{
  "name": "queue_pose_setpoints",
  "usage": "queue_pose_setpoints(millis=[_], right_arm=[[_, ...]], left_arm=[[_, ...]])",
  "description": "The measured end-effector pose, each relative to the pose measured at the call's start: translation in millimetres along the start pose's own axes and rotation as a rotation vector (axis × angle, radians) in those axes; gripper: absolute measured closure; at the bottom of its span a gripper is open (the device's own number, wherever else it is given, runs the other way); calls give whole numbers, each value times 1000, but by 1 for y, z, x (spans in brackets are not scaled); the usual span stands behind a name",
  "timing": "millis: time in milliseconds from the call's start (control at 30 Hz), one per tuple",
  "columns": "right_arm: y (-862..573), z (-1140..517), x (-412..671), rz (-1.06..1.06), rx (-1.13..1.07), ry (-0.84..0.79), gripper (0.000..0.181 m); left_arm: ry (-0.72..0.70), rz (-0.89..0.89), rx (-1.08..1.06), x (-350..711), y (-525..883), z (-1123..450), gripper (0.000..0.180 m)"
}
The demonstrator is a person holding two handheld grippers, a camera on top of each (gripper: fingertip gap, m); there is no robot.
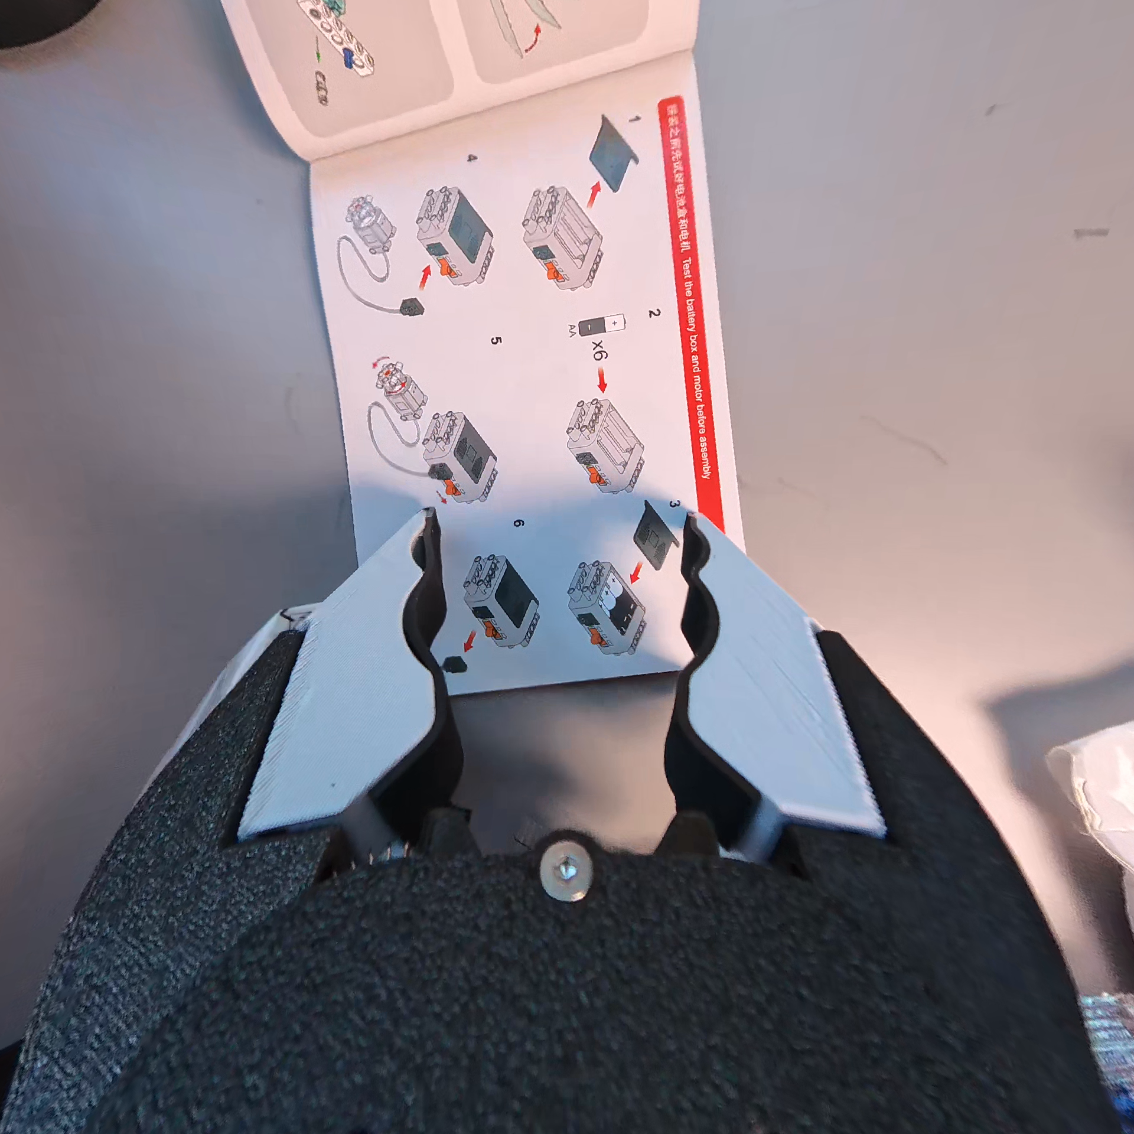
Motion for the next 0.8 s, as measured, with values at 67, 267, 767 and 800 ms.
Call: queue_pose_setpoints(millis=[67,267,767,800], right_arm=[[-2,2,-1,-6,1,-6,105],[-9,6,5,-5,-44,-44,106],[-29,-7,85,29,170,-194,79],[-27,-10,89,29,209,-194,86]], left_arm=[[-22,-65,4,17,-3,3,180],[-38,-266,18,60,-10,1,180],[-261,-489,0,118,-32,19,180],[-293,-489,2,121,-32,24,180]])
Point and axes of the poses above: each gripper's, where its closed fingertips meet, z back along the fingers, x out of its top, y = z × x across the jaws, the point moved 2 cm from there along z, back along the fingers, and after that the axes turned 10 degrees about -z, right-handed, at the moved point
